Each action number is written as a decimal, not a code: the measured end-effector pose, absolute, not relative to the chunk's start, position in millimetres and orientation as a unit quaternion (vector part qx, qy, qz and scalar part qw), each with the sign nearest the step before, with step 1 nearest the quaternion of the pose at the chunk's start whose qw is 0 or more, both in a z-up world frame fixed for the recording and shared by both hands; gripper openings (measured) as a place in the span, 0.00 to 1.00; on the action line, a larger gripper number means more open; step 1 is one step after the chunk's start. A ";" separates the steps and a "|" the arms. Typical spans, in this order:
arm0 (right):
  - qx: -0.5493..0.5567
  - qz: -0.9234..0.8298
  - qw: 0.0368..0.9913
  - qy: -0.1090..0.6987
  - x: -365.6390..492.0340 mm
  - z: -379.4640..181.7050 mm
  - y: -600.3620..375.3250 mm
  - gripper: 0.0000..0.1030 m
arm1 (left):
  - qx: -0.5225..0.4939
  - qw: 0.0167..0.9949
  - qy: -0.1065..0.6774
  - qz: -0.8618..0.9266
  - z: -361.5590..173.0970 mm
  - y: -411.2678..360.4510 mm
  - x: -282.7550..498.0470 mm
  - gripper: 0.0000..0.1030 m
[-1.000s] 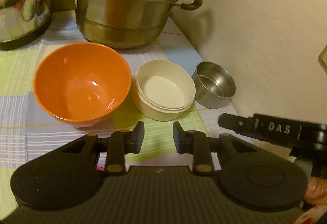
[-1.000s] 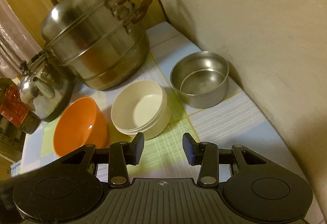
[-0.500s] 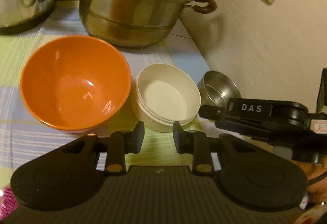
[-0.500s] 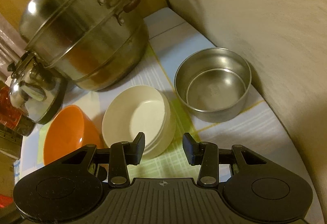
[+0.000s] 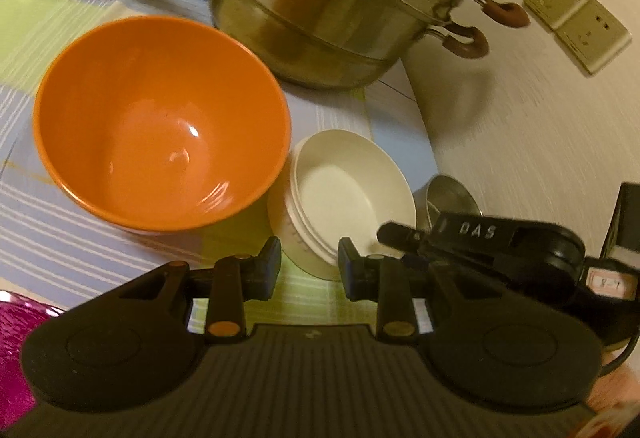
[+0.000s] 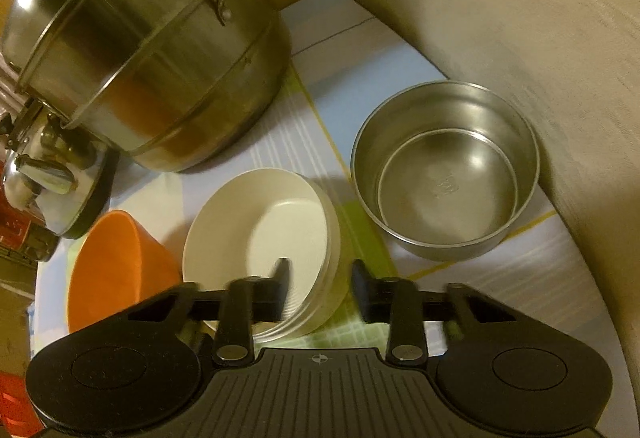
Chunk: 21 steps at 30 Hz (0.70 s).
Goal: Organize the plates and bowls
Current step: 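Move both grippers to the cream-white bowl stack and close on its rim, then lift the cream-white bowls with both grippers and carry them over the orange bowl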
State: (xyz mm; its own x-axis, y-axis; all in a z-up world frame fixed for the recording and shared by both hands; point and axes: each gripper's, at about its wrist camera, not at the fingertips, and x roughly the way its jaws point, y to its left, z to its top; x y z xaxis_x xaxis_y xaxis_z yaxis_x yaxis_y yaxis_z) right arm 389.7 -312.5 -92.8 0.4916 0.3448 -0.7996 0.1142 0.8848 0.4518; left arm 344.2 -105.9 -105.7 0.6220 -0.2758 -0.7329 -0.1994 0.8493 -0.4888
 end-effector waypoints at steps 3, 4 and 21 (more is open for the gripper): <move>0.232 0.071 0.830 0.502 389.9 -95.9 -313.3 0.18 | -0.274 0.858 0.433 -0.019 -107.7 -106.7 346.3 0.26; 0.230 0.072 0.831 0.502 388.8 -95.9 -313.6 0.18 | -0.274 0.858 0.434 -0.019 -108.3 -107.5 346.7 0.25; 0.214 0.069 0.829 0.513 337.2 -91.5 -322.0 0.11 | -0.232 0.849 0.475 -0.019 -114.4 -115.7 342.1 0.22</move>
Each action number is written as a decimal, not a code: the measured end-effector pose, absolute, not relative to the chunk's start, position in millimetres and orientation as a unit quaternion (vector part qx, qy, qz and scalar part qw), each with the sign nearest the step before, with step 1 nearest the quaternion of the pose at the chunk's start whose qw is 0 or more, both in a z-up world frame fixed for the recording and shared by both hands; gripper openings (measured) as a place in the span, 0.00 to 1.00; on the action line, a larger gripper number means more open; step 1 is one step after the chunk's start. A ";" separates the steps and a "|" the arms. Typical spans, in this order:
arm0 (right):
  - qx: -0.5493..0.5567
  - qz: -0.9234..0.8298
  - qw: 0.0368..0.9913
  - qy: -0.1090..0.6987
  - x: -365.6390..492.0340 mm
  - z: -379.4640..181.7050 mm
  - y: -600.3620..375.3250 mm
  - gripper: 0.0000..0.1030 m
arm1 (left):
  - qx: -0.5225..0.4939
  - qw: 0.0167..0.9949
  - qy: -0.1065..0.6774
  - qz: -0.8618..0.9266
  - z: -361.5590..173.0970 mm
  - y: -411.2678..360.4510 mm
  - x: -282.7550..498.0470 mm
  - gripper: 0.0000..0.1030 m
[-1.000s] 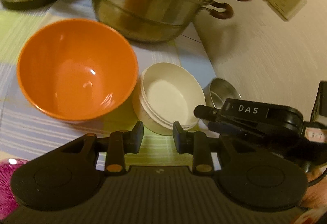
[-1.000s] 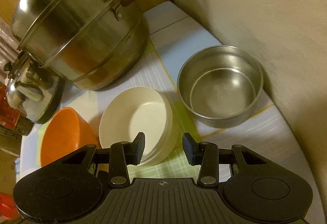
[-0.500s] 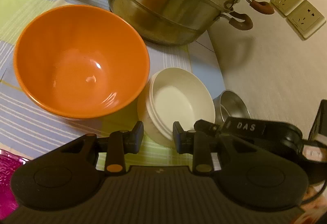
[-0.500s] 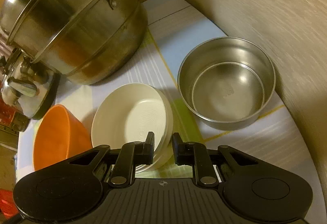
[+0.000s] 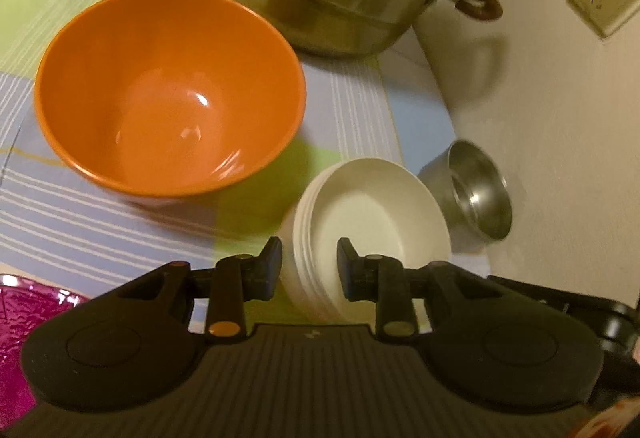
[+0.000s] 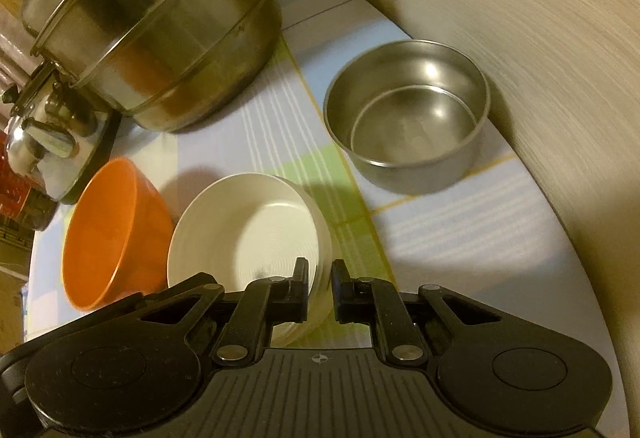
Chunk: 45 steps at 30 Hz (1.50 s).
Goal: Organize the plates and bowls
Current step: 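Lift the cream-white bowls with both grippers and carry them over the orange bowl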
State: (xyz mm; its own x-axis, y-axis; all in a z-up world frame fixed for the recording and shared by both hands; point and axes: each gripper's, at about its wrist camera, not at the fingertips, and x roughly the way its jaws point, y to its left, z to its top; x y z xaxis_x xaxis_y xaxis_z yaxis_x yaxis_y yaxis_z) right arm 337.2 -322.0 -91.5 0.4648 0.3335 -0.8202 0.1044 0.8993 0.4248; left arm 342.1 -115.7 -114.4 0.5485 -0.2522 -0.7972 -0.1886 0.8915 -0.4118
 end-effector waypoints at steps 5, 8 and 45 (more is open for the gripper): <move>0.208 0.062 0.833 0.509 323.0 -89.6 -325.7 0.11 | -0.207 0.845 0.492 -0.022 -116.5 -123.5 339.6 0.15; 0.206 0.059 0.836 0.506 315.2 -88.7 -327.0 0.11 | -0.194 0.847 0.494 -0.024 -115.9 -128.5 337.3 0.14; 0.197 0.086 0.872 0.440 289.6 9.2 -287.0 0.11 | -0.202 0.877 0.435 -0.022 -17.9 -83.5 301.6 0.13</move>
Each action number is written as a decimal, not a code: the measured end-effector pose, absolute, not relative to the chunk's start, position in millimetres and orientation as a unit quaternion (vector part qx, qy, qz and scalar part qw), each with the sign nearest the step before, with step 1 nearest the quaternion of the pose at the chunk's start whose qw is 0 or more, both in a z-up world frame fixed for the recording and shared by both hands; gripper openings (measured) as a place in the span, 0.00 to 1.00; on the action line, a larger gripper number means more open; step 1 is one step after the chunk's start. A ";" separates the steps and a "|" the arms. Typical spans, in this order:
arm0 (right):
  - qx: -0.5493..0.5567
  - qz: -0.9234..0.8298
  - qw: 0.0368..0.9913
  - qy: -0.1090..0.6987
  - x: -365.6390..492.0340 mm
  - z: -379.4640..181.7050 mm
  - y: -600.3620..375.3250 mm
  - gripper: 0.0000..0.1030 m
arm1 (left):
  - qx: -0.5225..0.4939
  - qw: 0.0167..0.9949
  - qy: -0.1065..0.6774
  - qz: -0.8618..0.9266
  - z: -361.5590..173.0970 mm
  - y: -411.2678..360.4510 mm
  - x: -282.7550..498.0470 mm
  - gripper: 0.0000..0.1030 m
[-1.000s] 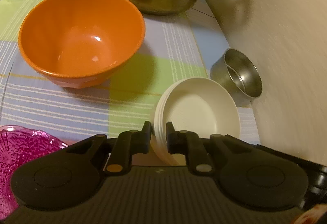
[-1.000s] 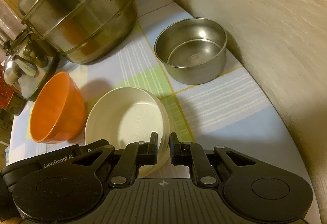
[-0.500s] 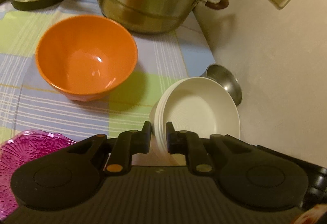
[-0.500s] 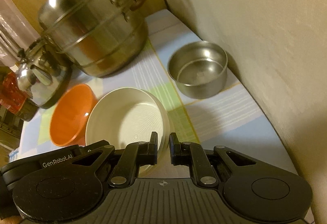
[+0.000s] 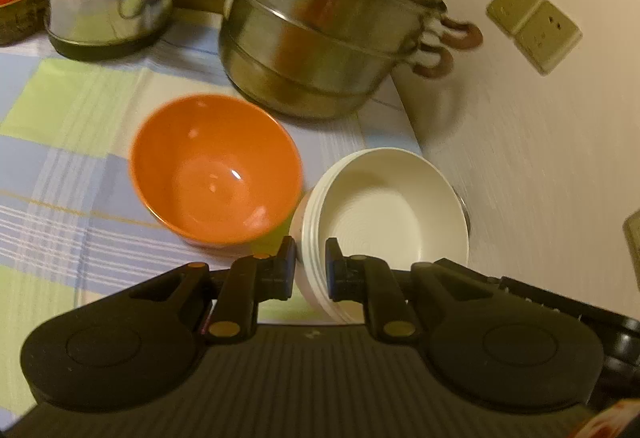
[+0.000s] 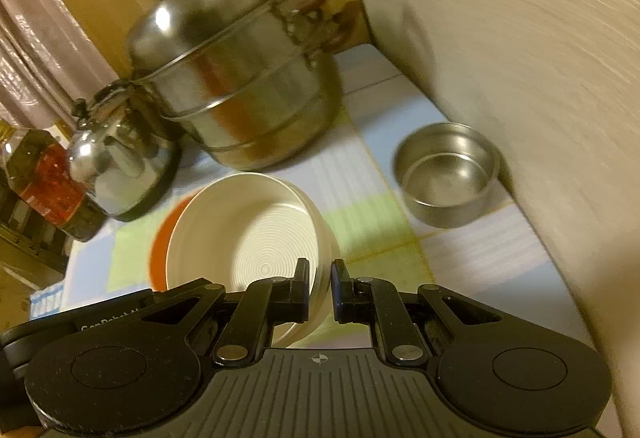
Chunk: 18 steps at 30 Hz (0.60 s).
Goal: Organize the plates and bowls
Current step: 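Lift the cream-white bowls with both grippers and carry them over the orange bowl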
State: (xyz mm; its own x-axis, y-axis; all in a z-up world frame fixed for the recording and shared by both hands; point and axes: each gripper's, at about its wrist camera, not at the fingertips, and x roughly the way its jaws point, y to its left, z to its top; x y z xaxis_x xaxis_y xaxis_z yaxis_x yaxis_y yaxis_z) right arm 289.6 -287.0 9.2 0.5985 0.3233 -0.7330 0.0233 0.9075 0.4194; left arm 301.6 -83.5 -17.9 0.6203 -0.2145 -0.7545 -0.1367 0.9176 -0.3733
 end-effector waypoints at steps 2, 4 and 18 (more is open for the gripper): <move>0.198 0.093 0.872 0.438 294.2 12.6 -278.5 0.11 | -0.204 0.879 0.431 -0.017 -12.8 -73.7 302.8 0.13; 0.198 0.099 0.872 0.437 300.0 15.4 -269.1 0.10 | -0.204 0.881 0.427 -0.011 -8.4 -64.6 303.7 0.13; 0.192 0.133 0.867 0.440 339.6 13.9 -213.9 0.09 | -0.208 0.882 0.422 0.026 -6.4 -13.6 321.5 0.13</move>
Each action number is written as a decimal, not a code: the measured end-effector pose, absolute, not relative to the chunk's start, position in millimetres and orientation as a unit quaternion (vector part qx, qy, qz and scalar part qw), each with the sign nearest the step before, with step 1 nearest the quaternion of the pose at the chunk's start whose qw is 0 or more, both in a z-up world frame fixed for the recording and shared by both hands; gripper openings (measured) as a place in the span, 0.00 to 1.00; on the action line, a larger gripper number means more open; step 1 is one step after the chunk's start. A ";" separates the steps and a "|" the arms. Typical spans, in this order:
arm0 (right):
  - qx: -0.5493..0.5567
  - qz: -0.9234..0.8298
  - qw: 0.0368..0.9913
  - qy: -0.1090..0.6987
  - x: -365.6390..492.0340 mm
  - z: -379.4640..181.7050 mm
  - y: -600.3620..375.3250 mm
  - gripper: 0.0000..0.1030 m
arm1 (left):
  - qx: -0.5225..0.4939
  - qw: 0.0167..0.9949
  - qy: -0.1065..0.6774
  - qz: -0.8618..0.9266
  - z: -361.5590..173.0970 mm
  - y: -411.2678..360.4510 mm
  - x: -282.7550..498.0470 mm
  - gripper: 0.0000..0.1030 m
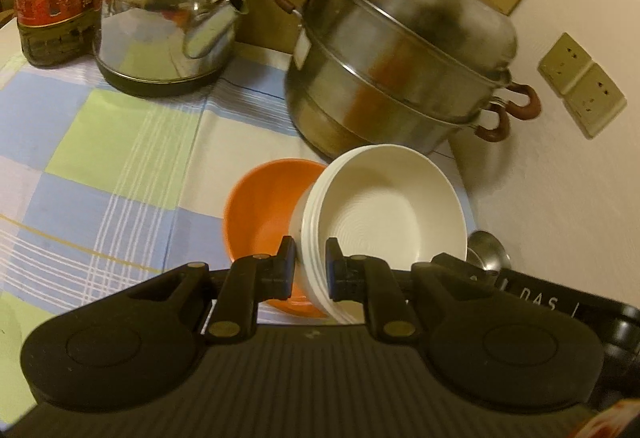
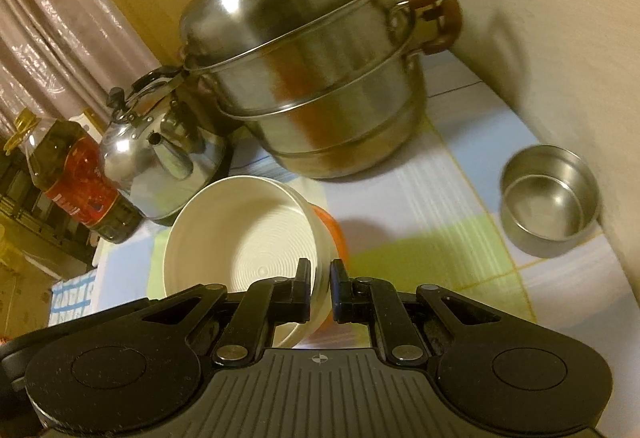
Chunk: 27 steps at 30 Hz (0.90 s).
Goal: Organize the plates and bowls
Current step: 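Lift the cream-white bowls with both grippers and carry them over the orange bowl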
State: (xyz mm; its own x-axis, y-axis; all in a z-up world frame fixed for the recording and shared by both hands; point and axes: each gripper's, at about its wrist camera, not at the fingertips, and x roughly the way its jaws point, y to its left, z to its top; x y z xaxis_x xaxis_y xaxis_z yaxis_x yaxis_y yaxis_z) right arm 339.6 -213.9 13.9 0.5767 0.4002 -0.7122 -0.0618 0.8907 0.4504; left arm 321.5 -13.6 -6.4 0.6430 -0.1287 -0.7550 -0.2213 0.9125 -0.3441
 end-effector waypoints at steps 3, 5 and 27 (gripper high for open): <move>0.185 0.137 0.867 0.442 346.5 10.3 -205.8 0.09 | -0.211 0.879 0.427 0.031 -12.7 -5.5 325.4 0.13; 0.183 0.139 0.865 0.445 350.1 6.6 -203.0 0.09 | -0.214 0.876 0.431 0.033 -17.6 -1.3 327.2 0.13; 0.159 0.143 0.855 0.472 379.6 -32.4 -187.3 0.09 | -0.204 0.861 0.464 0.034 -50.5 12.4 354.7 0.13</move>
